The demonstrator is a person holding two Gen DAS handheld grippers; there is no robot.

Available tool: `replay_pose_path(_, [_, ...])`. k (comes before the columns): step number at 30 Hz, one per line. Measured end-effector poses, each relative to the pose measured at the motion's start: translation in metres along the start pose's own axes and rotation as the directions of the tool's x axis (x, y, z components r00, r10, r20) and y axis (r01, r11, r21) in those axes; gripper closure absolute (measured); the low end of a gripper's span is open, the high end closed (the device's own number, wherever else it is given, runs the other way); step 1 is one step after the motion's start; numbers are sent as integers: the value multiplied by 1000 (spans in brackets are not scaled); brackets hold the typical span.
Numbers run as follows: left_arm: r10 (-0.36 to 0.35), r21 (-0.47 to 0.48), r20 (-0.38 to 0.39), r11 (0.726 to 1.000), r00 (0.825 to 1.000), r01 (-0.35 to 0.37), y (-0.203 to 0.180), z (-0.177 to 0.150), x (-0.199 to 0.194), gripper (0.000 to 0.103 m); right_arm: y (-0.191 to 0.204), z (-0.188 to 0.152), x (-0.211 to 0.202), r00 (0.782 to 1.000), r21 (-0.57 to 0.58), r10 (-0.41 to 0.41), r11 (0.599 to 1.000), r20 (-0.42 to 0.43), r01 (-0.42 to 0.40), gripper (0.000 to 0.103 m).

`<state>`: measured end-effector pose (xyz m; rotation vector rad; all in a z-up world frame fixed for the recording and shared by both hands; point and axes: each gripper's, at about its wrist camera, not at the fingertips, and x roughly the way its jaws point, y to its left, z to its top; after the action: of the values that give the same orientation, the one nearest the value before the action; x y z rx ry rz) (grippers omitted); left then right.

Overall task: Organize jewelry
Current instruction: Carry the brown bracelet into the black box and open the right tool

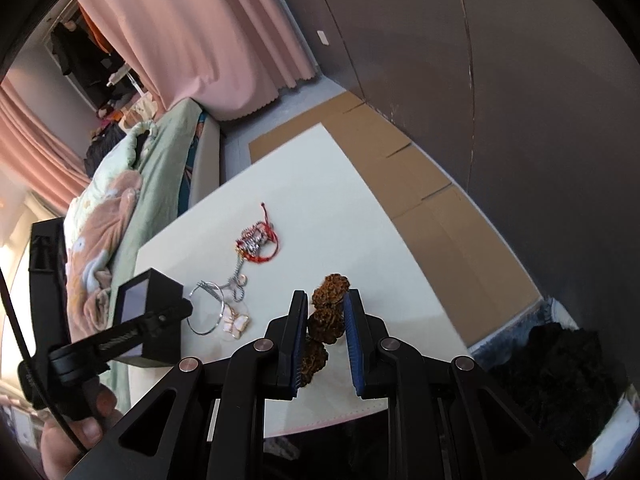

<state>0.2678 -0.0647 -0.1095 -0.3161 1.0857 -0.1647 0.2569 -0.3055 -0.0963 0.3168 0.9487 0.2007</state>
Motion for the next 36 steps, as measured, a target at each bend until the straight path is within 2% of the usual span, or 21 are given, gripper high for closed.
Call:
replay_pose_path(3, [-49, 1, 67, 999, 997, 49, 1, 4, -14, 101, 5, 1, -8, 1000, -8, 8, 1000, 10, -8, 83])
replay_pose_path(7, [-99, -6, 177, 995, 979, 102, 4, -8, -50, 101, 18, 4, -16, 999, -25, 32, 999, 21, -32, 83])
replay_pose_path(10, [-105, -24, 209, 993, 972, 112, 16, -9, -65, 101, 30, 7, -22, 999, -49, 47, 998, 27, -45, 83])
replay_pose_path(16, [-128, -48, 225, 989, 966, 142, 37, -11, -83, 101, 63, 13, -31, 995, -93, 83, 993, 47, -79, 83])
replay_pose_path(22, [-139, -87, 250, 982, 958, 165, 65, -13, -105, 101, 109, 10, -25, 989, -141, 146, 980, 29, -141, 83])
replay_pose_path(28, [-84, -171, 288, 976, 954, 138, 105, -18, -125, 101, 153, 4, -10, 977, -191, 213, 958, -19, -213, 83])
replay_pose_path(36, [-38, -230, 275, 968, 961, 104, 136, -21, -134, 101, 206, -1, 14, 946, -233, 312, 917, -91, -325, 81])
